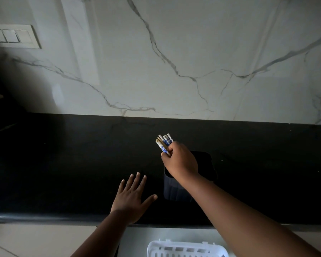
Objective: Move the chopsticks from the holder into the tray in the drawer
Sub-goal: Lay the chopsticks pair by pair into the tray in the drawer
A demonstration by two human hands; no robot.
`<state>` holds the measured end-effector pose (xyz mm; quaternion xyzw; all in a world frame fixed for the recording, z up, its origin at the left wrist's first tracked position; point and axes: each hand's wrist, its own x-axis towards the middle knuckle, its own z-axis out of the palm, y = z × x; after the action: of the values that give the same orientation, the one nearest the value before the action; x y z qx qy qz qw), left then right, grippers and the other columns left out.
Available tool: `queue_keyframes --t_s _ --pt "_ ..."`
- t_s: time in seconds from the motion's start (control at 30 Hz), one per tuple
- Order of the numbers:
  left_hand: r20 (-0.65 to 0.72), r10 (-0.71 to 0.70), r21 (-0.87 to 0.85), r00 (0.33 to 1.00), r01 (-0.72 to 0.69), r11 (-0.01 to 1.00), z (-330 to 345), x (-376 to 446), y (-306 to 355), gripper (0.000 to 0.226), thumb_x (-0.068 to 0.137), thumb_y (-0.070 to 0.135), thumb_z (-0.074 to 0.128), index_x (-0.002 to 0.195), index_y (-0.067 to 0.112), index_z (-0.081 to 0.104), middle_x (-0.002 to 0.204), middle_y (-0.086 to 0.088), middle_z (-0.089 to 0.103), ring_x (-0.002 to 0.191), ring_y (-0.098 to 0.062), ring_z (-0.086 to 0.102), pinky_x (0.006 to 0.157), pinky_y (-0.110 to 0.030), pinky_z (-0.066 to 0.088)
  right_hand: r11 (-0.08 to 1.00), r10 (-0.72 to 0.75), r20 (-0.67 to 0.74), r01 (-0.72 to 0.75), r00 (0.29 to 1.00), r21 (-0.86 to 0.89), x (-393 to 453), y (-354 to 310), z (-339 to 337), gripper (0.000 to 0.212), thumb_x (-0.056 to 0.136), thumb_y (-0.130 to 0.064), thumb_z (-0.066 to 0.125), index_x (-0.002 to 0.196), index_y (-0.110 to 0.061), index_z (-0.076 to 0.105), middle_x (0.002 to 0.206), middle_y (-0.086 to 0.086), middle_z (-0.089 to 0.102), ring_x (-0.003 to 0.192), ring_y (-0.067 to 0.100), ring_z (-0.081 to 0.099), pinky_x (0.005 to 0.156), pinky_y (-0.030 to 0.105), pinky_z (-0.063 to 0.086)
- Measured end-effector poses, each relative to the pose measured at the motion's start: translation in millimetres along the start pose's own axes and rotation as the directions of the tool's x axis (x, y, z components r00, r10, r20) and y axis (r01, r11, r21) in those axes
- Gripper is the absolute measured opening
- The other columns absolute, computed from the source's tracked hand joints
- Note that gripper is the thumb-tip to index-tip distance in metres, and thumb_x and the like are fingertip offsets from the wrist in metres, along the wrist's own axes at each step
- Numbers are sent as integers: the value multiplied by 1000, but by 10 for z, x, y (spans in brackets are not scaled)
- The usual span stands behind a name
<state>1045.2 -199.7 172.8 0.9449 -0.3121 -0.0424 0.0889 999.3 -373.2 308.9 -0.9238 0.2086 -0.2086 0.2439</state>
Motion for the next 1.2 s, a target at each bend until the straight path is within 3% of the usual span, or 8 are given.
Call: queue_keyframes --t_s 0.3,0.53,0.63,0.77,0.87,0.97,1.1,1.2 --pt "4 2 -9 1000 -2 1000 6 -1 -16 98 68 89 -8 148 32 -13 154 8 -22 142 -14 -26 114 -36 -17 998 -42 10 42 999 -53 65 49 -217 22 91 -26 56 74 -13 55 83 8 66 69 24 52 51 31 32" --pt "115 -31 -176 993 51 983 -197 31 45 88 85 76 27 153 27 -1 161 2 -11 145 -15 -19 116 -42 -12 806 44 -19 -24 999 592 263 -3 -1239 12 85 -19 72 74 -19 71 75 7 74 71 24 72 65 37 61" --pt "-201 46 -301 978 -107 948 -600 74 150 76 90 59 49 152 30 17 160 8 8 149 -19 5 118 -42 1 604 115 -27 -48 993 796 264 -52 -1604 5 85 -17 73 80 -17 73 75 4 77 71 18 74 59 25 58" --pt "-608 419 -4 675 -530 848 -1400 19 478 58 92 41 53 144 23 38 149 -4 39 134 -26 44 108 -44 38 352 174 121 -177 977 919 208 -97 -1732 5 85 -11 72 86 -6 70 76 8 77 70 21 75 56 27 58" --pt "-676 595 172 435 -691 702 -1861 -75 734 42 94 29 55 134 21 51 139 -11 53 125 -29 54 94 -39 49 225 201 237 -280 951 933 159 -130 -1644 5 85 -7 71 84 -3 68 71 9 76 64 18 74 53 26 57" --pt "-673 674 240 305 -771 590 -2090 -206 870 30 99 28 50 115 14 71 125 -9 65 119 -27 59 91 -39 53 142 223 332 -368 916 919 115 -118 -1504 6 84 -7 71 84 -3 67 69 8 75 60 15 73 50 24 56" --pt "-683 643 87 348 -834 544 -2187 -286 920 34 99 30 49 107 7 73 118 -6 69 117 -24 61 97 -36 50 99 223 464 -493 858 864 37 -59 -1413 17 83 -17 74 87 -1 68 71 9 75 58 16 71 49 24 57" --pt "-710 468 -198 526 -787 585 -2287 -280 963 16 93 14 60 97 12 75 107 10 70 101 -6 67 84 -25 54 422 335 408 -523 849 741 -22 -25 -1402 52 83 -45 70 112 -2 62 99 12 73 75 26 73 57 32 61"
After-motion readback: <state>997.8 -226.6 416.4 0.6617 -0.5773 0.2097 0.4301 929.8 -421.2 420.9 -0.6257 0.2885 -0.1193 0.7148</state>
